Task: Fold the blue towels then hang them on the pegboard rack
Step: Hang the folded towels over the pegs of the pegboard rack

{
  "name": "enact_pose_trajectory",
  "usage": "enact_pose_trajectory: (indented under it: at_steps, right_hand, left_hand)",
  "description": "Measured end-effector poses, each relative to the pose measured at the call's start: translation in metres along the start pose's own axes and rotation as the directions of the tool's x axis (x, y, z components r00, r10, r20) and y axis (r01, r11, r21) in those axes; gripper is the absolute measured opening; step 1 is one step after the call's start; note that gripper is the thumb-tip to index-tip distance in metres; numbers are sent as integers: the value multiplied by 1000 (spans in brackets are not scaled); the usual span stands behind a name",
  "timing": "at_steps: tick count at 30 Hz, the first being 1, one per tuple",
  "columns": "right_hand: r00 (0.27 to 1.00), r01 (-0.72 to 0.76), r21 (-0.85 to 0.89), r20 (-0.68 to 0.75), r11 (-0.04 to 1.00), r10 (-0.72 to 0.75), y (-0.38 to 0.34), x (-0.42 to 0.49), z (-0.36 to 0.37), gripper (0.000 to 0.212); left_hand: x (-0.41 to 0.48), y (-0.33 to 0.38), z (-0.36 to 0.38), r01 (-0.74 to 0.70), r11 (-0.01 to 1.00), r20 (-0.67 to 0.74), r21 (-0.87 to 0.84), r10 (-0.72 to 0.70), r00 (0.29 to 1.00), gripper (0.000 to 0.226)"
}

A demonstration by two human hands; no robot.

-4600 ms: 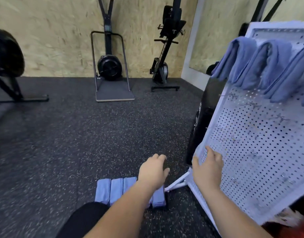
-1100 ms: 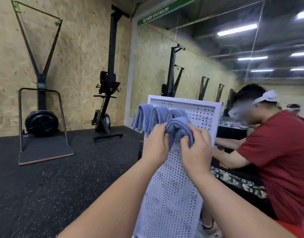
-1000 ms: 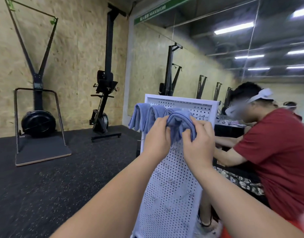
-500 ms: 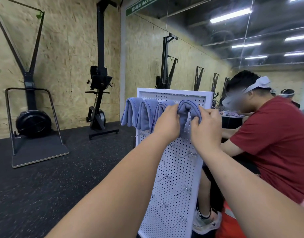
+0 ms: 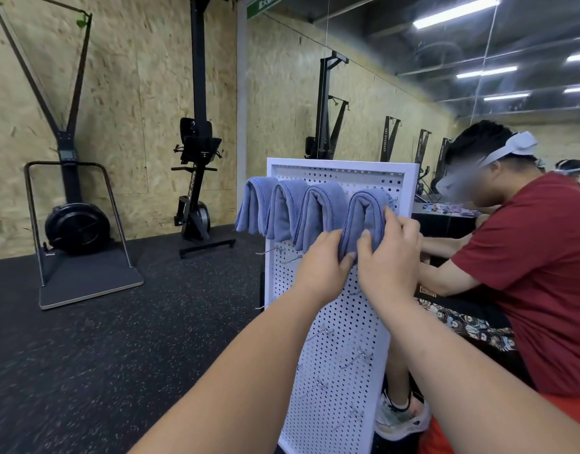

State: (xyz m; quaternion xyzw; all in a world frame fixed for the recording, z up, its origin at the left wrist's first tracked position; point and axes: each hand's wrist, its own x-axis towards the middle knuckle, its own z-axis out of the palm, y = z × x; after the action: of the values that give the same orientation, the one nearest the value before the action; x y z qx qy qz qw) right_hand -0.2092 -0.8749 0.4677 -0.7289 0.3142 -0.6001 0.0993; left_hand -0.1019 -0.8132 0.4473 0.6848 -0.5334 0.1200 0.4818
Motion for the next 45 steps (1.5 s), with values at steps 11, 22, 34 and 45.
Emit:
enact_pose_trajectory:
  at_steps: [11,22,34,45]
  right_hand:
    - [996,48,29,-78,998,-46,-25,-58,7,67]
    - [928,-81,-26,363,996,85,-29,-185,75,66]
    - [650,-86,-118,745,989,146,-31,-335,159,68]
    - [386,-9,-186,906,983,175,-23,-429,235,67]
  left_hand:
    - [-85,-63,-11,162,979,106,122,-175,979,55]
    - [-225,-159,-64,388,862,113,326,-443,889,55]
    - [-379,-263,-121,661,590,66,464,-767,638,57]
    - [-450,-327,-129,784,379,46,492,-910,412,62]
